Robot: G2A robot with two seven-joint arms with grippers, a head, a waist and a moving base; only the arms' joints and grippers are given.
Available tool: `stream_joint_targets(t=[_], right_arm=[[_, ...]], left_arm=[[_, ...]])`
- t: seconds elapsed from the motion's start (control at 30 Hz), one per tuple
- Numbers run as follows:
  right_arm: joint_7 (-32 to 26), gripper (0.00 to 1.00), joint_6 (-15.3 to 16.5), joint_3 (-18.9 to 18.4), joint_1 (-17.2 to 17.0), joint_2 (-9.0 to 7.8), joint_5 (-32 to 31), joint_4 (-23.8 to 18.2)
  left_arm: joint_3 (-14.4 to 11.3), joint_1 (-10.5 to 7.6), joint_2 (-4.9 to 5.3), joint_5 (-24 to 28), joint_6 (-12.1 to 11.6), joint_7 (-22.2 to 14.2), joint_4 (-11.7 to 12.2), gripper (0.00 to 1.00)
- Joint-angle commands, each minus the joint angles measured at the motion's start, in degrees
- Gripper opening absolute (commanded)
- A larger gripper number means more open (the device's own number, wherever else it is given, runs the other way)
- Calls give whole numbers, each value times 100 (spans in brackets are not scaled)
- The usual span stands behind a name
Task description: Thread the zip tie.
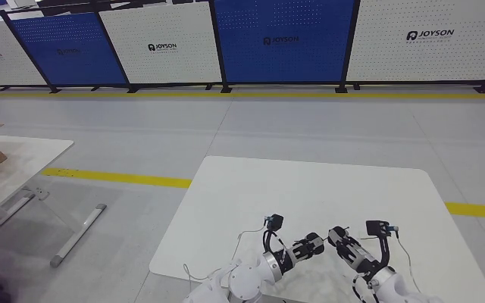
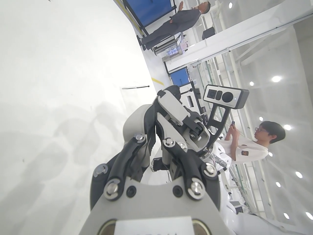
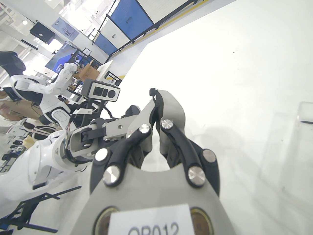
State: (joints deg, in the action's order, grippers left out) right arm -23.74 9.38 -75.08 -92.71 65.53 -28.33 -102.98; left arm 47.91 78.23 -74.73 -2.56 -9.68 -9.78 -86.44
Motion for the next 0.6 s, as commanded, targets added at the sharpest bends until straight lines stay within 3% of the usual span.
stream_joint_targets(t=[0.0,0.3,0.43,0.57], right_arm=[[-21,0,-7,-16,-11,-2,36,-6],[-35,0,-27,-25,-13,-6,77,-13],[-30,11,-53,-30,-8,-7,81,-17],[-10,11,-72,-41,-13,-8,73,-23]], left_arm=[[-7,-3,-3,-7,24,19,9,0],[-20,-5,-1,-4,85,3,5,0],[-12,2,2,5,102,2,-3,0],[-7,3,4,-3,126,20,-6,0]])
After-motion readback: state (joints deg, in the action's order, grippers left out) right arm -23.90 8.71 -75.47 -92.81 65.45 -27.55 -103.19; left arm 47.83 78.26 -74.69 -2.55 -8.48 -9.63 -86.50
